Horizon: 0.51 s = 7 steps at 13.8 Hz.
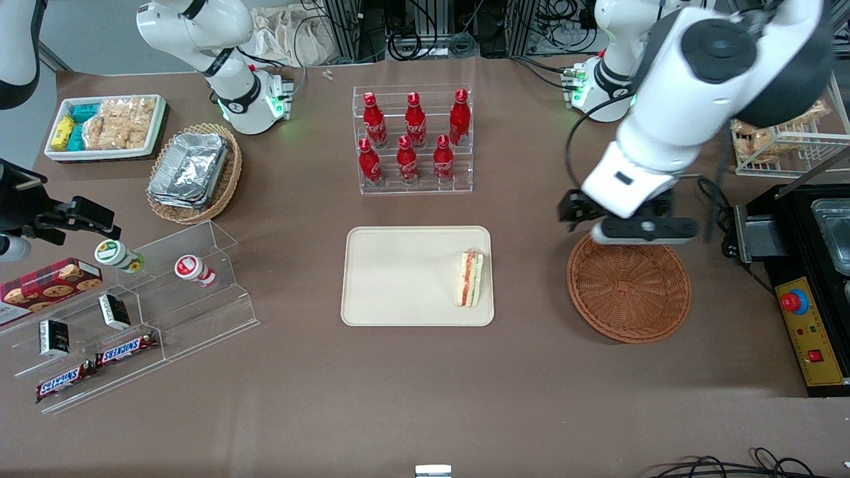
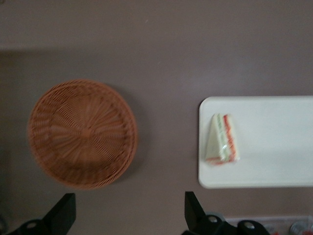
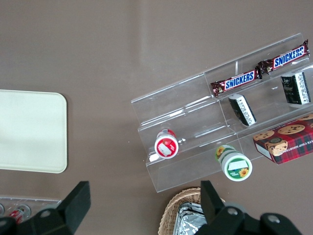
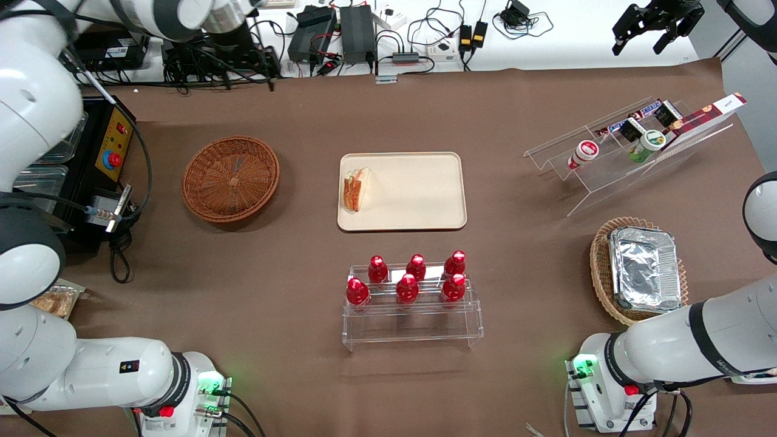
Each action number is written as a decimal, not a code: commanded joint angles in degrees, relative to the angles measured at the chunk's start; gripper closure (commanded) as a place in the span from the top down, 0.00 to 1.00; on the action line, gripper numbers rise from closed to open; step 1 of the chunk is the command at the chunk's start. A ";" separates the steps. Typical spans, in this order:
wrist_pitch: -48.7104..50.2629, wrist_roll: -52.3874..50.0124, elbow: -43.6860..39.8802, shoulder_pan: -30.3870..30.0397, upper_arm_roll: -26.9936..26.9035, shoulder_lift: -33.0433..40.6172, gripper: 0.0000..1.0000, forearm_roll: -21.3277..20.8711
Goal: Place sandwich from basket to tray
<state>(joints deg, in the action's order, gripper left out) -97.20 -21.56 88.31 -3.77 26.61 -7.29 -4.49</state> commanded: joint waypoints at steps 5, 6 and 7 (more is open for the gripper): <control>20.82 13.00 -7.89 1.89 -17.24 5.07 1.00 8.35; 21.18 15.64 -6.49 4.27 -21.30 6.74 1.00 8.36; 21.35 17.15 -5.87 5.69 -24.21 7.89 1.00 8.27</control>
<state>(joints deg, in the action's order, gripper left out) -76.65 -7.50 79.86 -2.10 8.33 -3.14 2.71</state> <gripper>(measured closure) 0.000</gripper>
